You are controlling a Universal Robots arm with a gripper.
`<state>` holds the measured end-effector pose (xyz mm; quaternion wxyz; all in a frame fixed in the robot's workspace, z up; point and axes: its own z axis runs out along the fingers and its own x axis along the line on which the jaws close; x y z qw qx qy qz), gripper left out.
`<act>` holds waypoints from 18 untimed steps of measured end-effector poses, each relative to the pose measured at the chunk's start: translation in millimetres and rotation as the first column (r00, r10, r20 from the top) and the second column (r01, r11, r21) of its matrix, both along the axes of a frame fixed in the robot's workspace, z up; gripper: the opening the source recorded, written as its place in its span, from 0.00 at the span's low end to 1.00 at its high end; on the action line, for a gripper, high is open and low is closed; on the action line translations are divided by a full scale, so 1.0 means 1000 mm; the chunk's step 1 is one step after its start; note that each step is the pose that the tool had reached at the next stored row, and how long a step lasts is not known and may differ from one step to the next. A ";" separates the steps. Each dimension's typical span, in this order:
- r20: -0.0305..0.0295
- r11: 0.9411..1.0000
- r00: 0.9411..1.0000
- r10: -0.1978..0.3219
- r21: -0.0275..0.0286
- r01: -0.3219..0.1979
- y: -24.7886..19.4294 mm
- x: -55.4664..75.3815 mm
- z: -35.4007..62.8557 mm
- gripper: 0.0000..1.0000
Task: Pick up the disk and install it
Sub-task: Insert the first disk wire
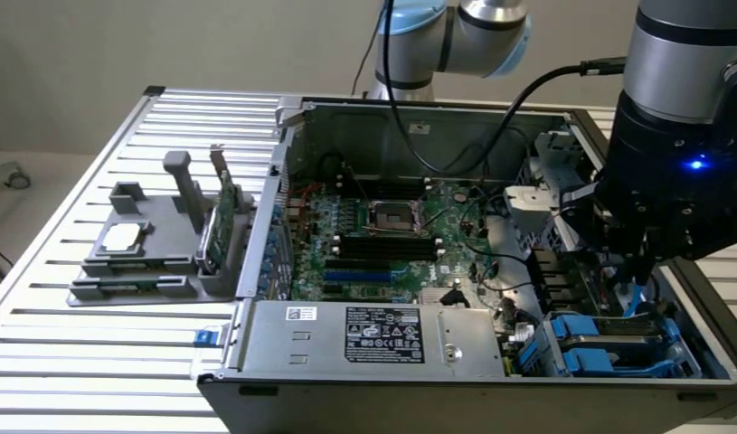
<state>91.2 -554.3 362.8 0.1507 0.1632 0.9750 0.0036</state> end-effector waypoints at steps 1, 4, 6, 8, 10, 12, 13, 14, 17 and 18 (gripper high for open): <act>0.000 1.000 1.000 -0.001 -0.011 0.001 -0.0003 0.000 0.0000 0.16; 0.000 0.999 1.000 -0.005 -0.034 0.005 -0.0019 0.000 -0.0002 0.16; 0.000 0.999 1.000 -0.007 -0.040 0.007 -0.0042 0.000 -0.0004 0.16; 0.000 0.999 1.000 -0.009 -0.041 0.009 -0.0071 -0.001 -0.0015 0.16; -0.001 0.999 1.000 -0.010 -0.041 0.010 -0.0106 -0.001 -0.0028 0.16; -0.001 0.999 1.000 -0.010 -0.045 0.010 -0.0137 -0.001 -0.0037 0.16; -0.001 0.999 1.000 -0.010 -0.047 0.010 -0.0149 -0.001 -0.0041 0.16; -0.002 0.999 1.000 -0.010 -0.048 0.010 -0.0158 -0.001 -0.0043 0.16; -0.005 0.999 1.000 -0.010 -0.049 0.009 -0.0165 -0.003 -0.0044 0.16; -0.006 0.999 1.000 -0.010 -0.050 0.009 -0.0169 -0.005 -0.0045 0.16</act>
